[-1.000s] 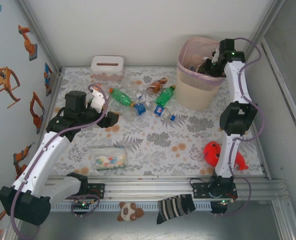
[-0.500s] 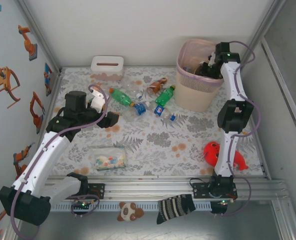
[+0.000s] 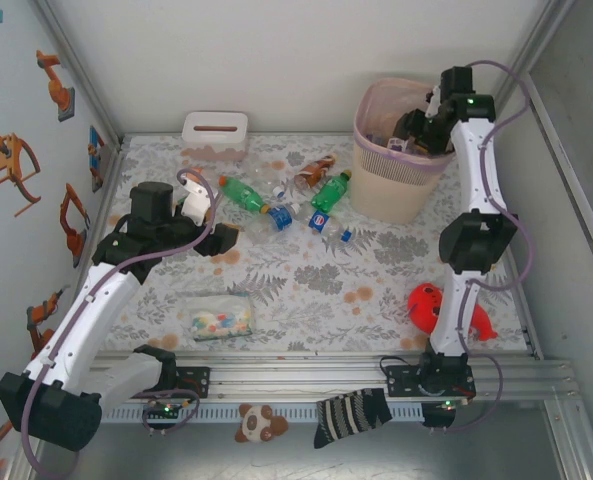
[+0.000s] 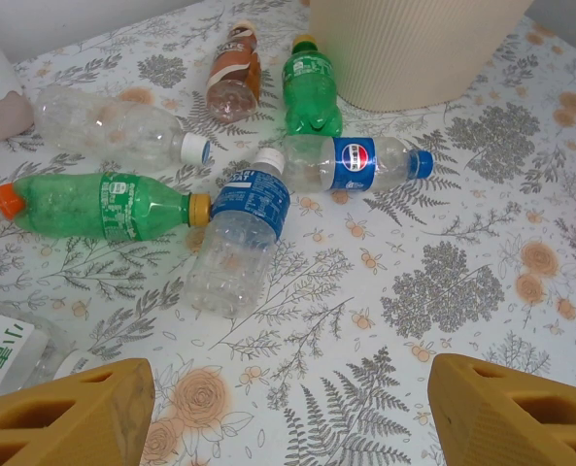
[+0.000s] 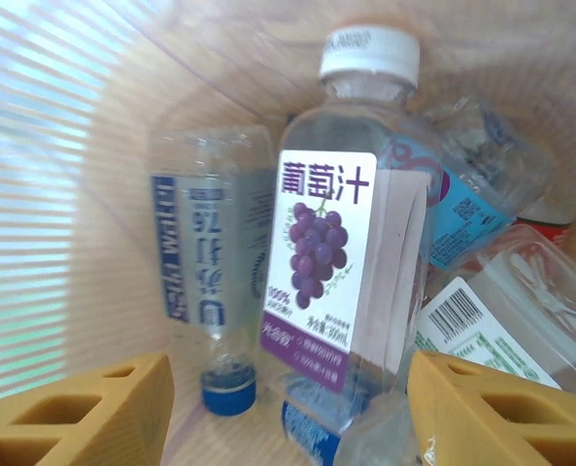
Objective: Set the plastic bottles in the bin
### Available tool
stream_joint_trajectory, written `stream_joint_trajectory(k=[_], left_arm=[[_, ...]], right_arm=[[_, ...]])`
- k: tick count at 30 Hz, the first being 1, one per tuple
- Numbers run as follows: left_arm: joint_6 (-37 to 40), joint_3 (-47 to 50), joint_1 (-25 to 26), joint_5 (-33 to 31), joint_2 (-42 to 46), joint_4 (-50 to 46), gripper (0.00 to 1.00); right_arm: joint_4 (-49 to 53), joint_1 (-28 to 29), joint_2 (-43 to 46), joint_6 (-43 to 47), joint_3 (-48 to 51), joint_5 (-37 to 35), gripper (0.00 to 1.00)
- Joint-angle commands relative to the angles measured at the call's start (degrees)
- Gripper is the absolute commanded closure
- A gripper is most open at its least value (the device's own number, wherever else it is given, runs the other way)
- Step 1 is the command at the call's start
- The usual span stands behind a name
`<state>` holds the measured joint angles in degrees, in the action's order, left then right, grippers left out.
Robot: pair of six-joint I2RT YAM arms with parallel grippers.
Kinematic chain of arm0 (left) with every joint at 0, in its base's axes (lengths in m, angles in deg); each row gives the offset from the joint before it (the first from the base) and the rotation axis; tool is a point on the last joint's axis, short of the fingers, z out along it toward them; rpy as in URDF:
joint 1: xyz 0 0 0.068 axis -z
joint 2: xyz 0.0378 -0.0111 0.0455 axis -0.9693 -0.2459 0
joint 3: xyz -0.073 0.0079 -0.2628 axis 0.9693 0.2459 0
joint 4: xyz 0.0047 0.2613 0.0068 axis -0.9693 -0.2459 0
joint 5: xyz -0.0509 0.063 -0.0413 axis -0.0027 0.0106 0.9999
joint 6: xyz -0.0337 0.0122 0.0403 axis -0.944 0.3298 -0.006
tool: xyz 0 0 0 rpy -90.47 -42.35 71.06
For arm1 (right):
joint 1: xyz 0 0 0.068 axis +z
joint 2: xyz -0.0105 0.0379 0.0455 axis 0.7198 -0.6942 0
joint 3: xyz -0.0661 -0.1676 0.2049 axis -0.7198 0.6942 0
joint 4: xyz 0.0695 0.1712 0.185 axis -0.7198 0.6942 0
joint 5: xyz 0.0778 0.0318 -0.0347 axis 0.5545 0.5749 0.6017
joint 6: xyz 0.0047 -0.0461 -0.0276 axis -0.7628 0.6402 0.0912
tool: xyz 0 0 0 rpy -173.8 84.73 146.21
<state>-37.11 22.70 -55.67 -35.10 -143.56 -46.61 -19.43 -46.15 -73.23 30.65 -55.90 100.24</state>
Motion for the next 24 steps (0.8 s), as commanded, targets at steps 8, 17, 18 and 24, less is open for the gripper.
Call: stream_joint_trajectory(k=[8, 17, 18, 24], left_arm=[[1.4, 1.0, -0.4, -0.8, -0.1, 0.0, 0.26], [1.6, 1.3, -0.5, -1.6, -0.2, 0.1, 0.26], [1.6, 1.4, -0.4, -1.9, -0.1, 0.2, 0.26], [1.7, 1.6, -0.4, -2.8, 0.1, 0.4, 0.26]], right_arm=[[0.8, 1.1, 10.7, 0.7, -1.1, -2.7, 0.4], [-3.2, 5.3, 20.1, 7.3, 7.7, -1.9, 0.5], [-4.7, 6.4, 21.8, 9.2, 9.9, -2.2, 0.51], [-13.6, 12.4, 31.9, 20.9, 24.8, -1.9, 0.56]])
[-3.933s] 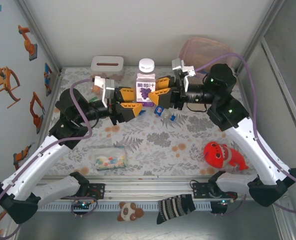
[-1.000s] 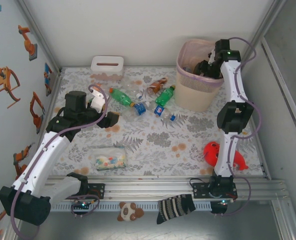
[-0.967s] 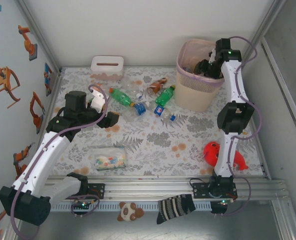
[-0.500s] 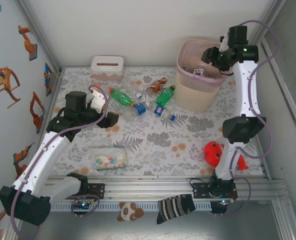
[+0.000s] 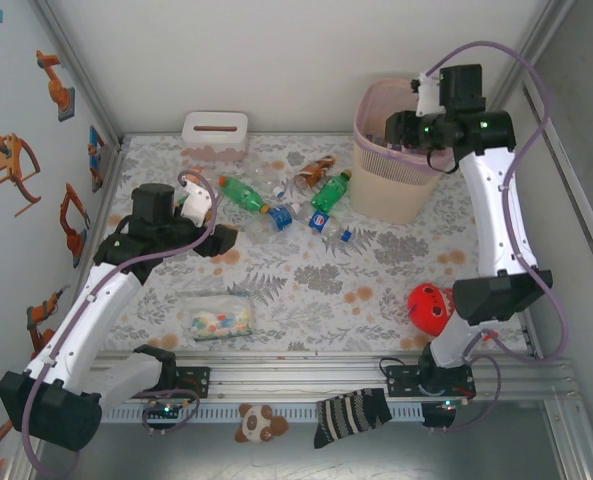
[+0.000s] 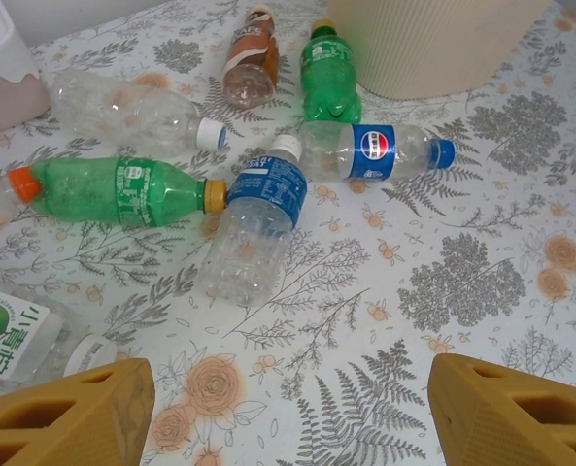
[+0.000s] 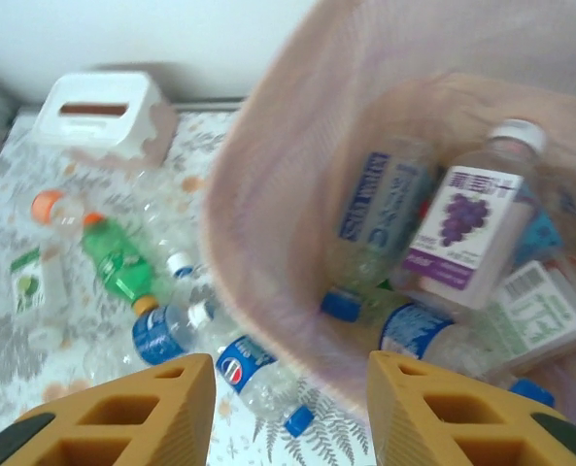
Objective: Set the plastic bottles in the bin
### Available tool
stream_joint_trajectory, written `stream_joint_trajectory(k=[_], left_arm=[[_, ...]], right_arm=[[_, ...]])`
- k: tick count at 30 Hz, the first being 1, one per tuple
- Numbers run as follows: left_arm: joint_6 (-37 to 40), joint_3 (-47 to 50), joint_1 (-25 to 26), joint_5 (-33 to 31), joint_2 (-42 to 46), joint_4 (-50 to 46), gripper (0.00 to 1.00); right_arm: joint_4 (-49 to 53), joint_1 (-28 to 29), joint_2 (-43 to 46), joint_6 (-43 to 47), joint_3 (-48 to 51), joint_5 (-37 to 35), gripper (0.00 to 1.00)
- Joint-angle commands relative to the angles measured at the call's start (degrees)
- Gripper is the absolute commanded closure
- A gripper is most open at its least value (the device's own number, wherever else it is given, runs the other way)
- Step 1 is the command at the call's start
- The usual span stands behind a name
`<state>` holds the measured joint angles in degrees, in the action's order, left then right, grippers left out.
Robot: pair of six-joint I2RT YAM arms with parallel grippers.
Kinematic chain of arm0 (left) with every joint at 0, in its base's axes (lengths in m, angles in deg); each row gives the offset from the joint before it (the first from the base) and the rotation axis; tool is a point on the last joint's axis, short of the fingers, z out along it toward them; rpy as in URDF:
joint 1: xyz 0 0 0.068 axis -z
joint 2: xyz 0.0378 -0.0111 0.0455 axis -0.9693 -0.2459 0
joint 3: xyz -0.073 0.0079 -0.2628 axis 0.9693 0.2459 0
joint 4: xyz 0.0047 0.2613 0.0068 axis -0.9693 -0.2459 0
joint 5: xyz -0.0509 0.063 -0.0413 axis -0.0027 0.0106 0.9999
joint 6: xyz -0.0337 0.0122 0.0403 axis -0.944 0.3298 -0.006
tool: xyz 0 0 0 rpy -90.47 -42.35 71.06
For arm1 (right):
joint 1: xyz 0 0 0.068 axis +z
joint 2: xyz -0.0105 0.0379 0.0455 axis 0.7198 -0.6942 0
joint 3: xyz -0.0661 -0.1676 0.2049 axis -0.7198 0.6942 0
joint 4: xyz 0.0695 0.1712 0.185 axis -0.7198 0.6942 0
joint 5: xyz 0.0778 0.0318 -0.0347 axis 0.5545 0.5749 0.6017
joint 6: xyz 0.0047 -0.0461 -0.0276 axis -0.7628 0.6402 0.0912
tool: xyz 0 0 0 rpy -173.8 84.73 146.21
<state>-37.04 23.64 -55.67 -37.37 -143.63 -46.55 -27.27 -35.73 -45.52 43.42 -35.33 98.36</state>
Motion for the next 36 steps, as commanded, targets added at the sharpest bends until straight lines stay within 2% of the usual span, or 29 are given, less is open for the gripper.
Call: stream_joint_trajectory(k=[1, 12, 16, 20, 27, 36], left_arm=[[1.6, 0.6, -0.4, -0.6, 0.1, 0.4, 0.26], [1.6, 1.0, -0.4, -1.0, 0.1, 0.9, 0.26], [1.6, 1.0, -0.4, -1.0, -0.2, 0.8, 0.26], [1.6, 0.9, -0.4, -0.7, -0.6, 0.8, 0.26], [1.7, 0.9, -0.4, -0.9, -1.1, 0.7, 0.26], [1.9, 0.7, -0.4, -1.2, -1.4, 0.5, 0.26]], right_arm=[[-7.1, 2.6, 5.6, 9.5, 6.7, 0.4, 0.57], [-13.3, 9.6, 14.3, 30.1, 29.1, 5.7, 0.6], [-13.4, 12.4, 14.3, 36.5, 35.3, 3.0, 0.59], [-15.2, 13.9, 12.2, 38.1, 39.9, -0.3, 0.55], [-20.4, 15.6, 5.4, 38.0, 42.4, -3.9, 0.48], [-23.7, 19.5, -7.4, 36.4, 36.3, -7.9, 0.36]])
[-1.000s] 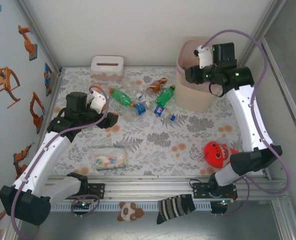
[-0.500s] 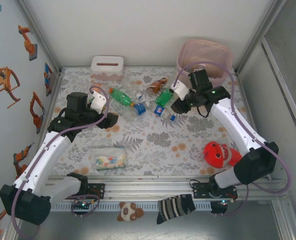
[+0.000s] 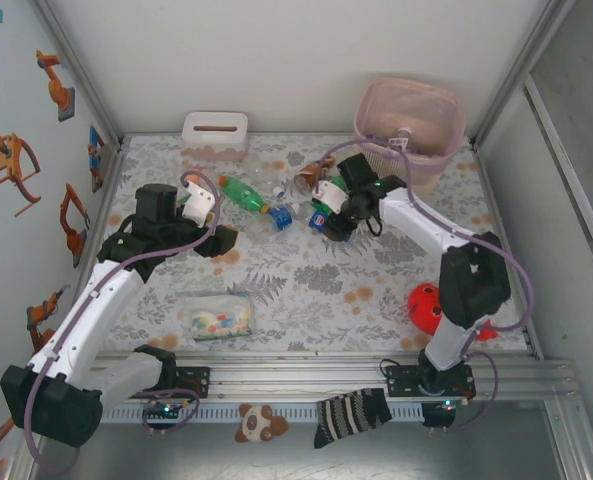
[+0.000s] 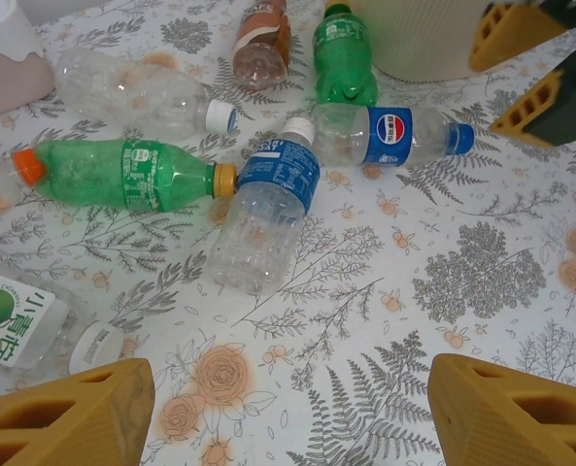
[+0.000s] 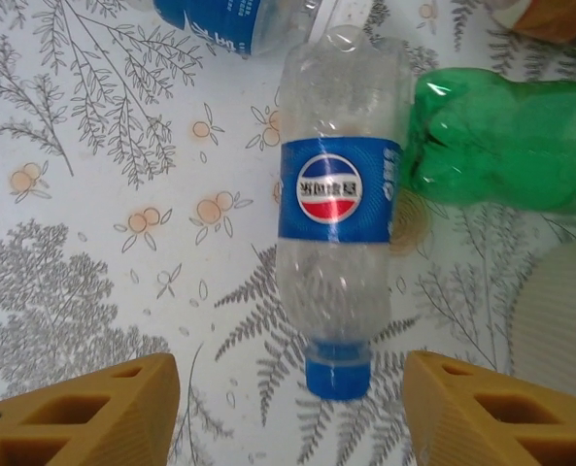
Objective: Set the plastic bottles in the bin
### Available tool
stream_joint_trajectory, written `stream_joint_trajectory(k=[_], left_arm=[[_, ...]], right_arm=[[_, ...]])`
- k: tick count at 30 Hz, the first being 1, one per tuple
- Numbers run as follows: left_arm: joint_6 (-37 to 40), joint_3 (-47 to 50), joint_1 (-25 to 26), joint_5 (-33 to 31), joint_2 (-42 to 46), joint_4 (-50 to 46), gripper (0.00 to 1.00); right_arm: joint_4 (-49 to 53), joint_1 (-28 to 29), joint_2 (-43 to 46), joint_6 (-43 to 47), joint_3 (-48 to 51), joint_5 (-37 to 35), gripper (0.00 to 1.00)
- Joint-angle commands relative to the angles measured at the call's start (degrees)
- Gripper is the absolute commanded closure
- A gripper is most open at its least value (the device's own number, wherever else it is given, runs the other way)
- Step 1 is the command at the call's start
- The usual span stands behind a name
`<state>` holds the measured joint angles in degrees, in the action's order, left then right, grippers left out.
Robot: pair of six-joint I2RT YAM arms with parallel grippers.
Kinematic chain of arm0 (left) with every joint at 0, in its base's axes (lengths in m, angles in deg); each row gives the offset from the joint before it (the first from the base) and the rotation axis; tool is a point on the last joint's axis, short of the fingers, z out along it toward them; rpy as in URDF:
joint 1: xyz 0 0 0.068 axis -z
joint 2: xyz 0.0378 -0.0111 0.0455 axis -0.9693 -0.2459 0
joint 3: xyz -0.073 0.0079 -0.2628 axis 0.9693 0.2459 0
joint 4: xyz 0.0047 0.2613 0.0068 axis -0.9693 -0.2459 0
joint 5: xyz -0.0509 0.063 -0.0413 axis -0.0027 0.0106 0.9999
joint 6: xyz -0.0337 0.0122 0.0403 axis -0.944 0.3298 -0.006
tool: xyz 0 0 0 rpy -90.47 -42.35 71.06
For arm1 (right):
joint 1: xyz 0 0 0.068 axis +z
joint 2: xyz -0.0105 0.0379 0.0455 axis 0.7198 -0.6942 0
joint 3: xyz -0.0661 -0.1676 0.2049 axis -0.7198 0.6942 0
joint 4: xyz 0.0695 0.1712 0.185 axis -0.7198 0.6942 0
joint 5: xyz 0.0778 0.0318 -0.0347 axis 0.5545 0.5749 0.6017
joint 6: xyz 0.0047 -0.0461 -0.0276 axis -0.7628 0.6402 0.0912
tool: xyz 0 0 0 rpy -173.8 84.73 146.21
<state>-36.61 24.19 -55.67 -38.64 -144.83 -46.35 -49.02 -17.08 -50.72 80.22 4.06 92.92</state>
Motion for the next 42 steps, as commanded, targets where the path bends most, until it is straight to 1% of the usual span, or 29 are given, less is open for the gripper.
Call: stream_joint_trajectory(k=[1, 5, 12, 18, 24, 27, 36, 42], left_arm=[[1.4, 0.3, -0.4, 0.1, -0.2, 0.3, 0.26], [1.4, 0.2, -0.4, 0.2, -0.3, 0.3, 0.26], [1.3, 0.2, -0.4, 0.7, -0.4, 0.4, 0.26], [1.3, 0.1, -0.4, 0.7, -0.4, 0.4, 0.26], [1.2, 0.2, -0.4, 0.5, -0.3, 0.4, 0.26], [1.3, 0.2, -0.4, 0.4, -0.2, 0.3, 0.26], [1.3, 0.3, -0.4, 0.1, -0.1, 0.3, 0.26], [1.4, 0.3, -0.4, -0.1, 0.1, 0.2, 0.26]], right_arm=[[-2.2, 1.2, -3.6, -0.9, -4.0, -3.2, 0.34], [-3.0, 2.1, -8.0, -2.3, -6.6, -5.2, 0.31], [-2.5, 2.5, -14.1, -2.7, -10.2, -7.2, 0.3], [-3.3, 2.6, -17.4, -3.6, -11.6, -6.0, 0.31], [-3.3, 2.6, -20.7, -4.5, -12.3, -5.4, 0.33], [-2.8, 2.7, -20.9, -5.5, -12.6, -5.3, 0.37], [-0.4, 2.7, -17.8, -6.6, -12.2, -4.8, 0.5], [1.4, 2.7, -13.4, -8.4, -10.3, -3.9, 0.53]])
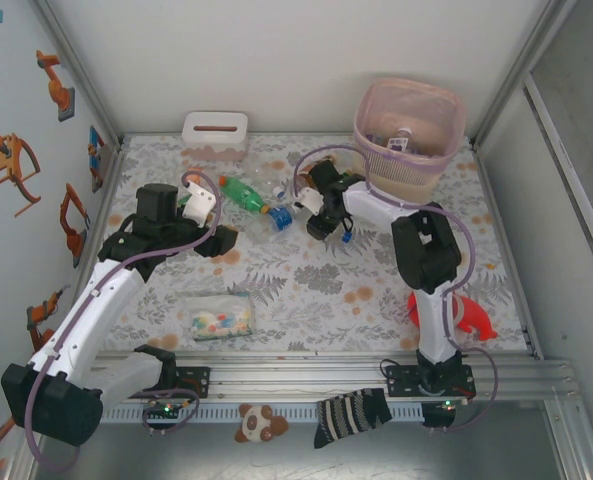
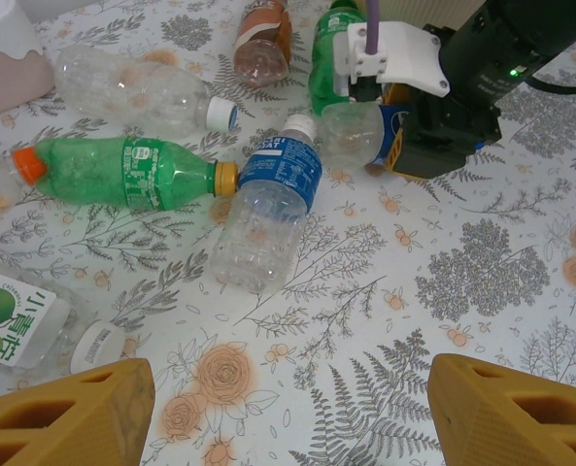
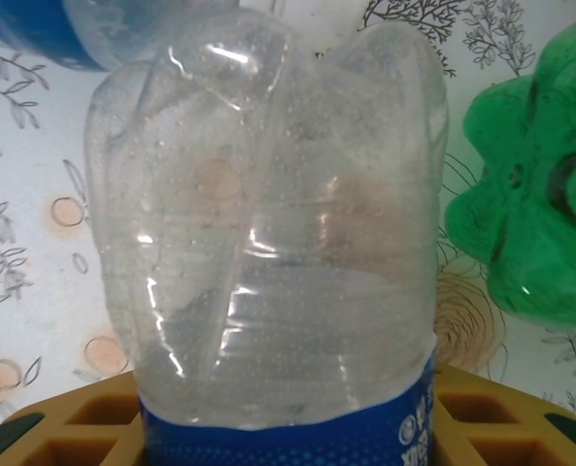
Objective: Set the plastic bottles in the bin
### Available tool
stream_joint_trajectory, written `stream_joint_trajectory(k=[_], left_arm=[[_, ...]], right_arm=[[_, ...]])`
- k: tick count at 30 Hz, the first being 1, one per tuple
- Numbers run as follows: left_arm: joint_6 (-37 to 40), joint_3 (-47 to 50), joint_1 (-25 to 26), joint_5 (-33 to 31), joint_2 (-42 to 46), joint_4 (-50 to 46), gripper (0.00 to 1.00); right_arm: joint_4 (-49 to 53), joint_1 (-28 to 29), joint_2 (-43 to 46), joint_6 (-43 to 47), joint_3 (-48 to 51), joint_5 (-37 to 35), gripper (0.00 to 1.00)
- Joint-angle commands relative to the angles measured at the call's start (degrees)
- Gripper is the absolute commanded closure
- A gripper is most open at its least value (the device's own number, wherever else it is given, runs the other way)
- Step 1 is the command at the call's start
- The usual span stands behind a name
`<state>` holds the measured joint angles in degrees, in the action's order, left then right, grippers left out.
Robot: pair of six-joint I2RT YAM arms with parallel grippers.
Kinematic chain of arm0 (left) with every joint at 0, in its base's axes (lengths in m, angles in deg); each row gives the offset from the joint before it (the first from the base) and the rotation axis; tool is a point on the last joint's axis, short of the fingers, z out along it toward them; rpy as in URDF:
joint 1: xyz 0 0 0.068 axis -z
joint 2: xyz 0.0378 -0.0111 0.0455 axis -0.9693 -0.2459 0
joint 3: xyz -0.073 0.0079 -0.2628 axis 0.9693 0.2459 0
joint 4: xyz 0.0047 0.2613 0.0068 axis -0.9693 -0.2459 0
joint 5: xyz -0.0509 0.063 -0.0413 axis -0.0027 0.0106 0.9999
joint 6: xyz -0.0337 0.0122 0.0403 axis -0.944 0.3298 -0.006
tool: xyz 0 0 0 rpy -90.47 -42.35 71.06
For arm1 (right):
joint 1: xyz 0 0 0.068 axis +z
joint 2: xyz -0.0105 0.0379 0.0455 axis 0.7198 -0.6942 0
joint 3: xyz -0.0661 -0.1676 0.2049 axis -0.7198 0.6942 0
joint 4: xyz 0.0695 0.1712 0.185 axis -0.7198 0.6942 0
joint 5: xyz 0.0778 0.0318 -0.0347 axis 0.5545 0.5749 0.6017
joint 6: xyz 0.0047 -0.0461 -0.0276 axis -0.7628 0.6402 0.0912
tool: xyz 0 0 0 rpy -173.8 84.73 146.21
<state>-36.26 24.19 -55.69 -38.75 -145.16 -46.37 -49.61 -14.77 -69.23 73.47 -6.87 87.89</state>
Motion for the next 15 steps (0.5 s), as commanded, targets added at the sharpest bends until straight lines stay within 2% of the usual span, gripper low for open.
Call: stream_joint_trajectory(k=[1, 8, 15], left_arm=[[1.0, 0.3, -0.4, 0.0, 0.4, 0.2, 0.26], [1.0, 0.3, -0.4, 0.0, 0.4, 0.3, 0.26], [1.1, 0.3, -0.4, -0.4, 0.6, 0.2, 0.26]], right_arm=[[2.1, 0.4, 6.0, -2.0, 1.2, 1.3, 0.54], [2.3, 0.3, 14.2, -5.1, 4.0, 6.3, 0.54], [2.2, 0.0, 20.0, -11.1, 1.1, 11.2, 0.55]])
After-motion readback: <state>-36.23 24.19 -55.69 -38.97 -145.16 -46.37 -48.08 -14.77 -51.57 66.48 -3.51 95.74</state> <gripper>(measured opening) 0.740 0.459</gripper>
